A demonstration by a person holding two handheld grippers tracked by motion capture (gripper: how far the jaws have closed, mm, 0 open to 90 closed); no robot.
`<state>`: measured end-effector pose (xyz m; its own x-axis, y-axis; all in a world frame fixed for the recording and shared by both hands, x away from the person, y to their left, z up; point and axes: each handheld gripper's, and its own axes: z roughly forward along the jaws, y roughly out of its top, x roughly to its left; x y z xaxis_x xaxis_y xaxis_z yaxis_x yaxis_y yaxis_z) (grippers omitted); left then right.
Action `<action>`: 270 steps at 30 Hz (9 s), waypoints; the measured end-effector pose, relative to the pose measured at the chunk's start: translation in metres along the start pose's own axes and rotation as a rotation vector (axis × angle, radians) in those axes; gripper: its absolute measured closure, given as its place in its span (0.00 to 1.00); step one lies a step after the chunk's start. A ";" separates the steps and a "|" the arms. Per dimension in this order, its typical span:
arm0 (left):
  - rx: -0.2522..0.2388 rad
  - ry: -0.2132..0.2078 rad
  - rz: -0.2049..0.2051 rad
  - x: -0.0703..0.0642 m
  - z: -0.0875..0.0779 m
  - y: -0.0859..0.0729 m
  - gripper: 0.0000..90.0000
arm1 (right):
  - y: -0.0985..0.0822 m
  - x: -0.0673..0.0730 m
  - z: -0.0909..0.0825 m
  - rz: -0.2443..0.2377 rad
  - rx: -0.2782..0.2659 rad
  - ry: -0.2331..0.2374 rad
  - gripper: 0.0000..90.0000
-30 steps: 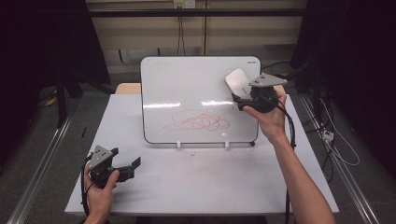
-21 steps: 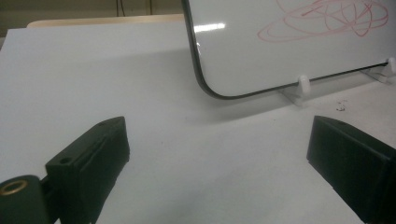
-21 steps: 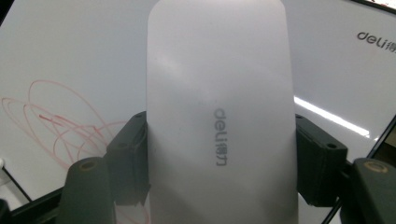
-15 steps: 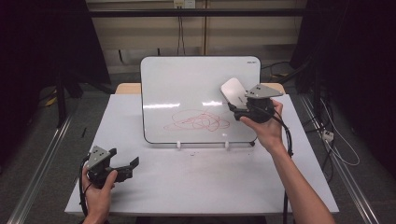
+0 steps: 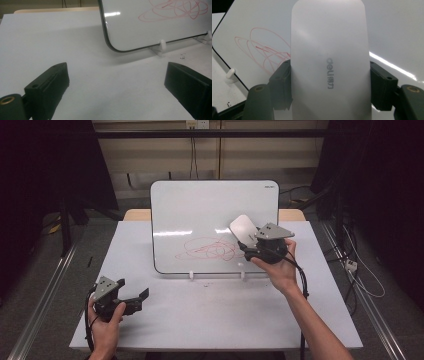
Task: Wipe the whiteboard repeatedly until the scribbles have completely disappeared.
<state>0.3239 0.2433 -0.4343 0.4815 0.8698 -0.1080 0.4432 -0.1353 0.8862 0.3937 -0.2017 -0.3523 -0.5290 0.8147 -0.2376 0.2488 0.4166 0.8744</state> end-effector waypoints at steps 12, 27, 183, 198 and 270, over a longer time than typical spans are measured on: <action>0.009 -0.004 0.008 -0.001 0.002 0.001 0.06 | -0.012 0.016 0.003 -0.013 0.008 0.010 0.35; 0.007 -0.010 0.012 -0.002 0.003 0.001 0.06 | -0.024 0.025 0.028 -0.052 0.056 -0.042 0.35; 0.010 -0.012 0.007 -0.002 0.005 0.002 0.06 | -0.026 0.077 0.064 -0.119 0.089 -0.207 0.35; 0.012 -0.013 0.014 -0.001 0.004 0.002 0.06 | -0.034 0.095 0.066 -0.172 0.113 -0.175 0.35; 0.011 -0.015 0.013 -0.001 0.002 0.002 0.06 | -0.003 0.079 0.077 -0.135 0.120 -0.169 0.35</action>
<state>0.3259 0.2413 -0.4336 0.4980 0.8610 -0.1033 0.4455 -0.1518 0.8823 0.4138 -0.1074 -0.4059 -0.4236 0.7999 -0.4252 0.2852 0.5633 0.7755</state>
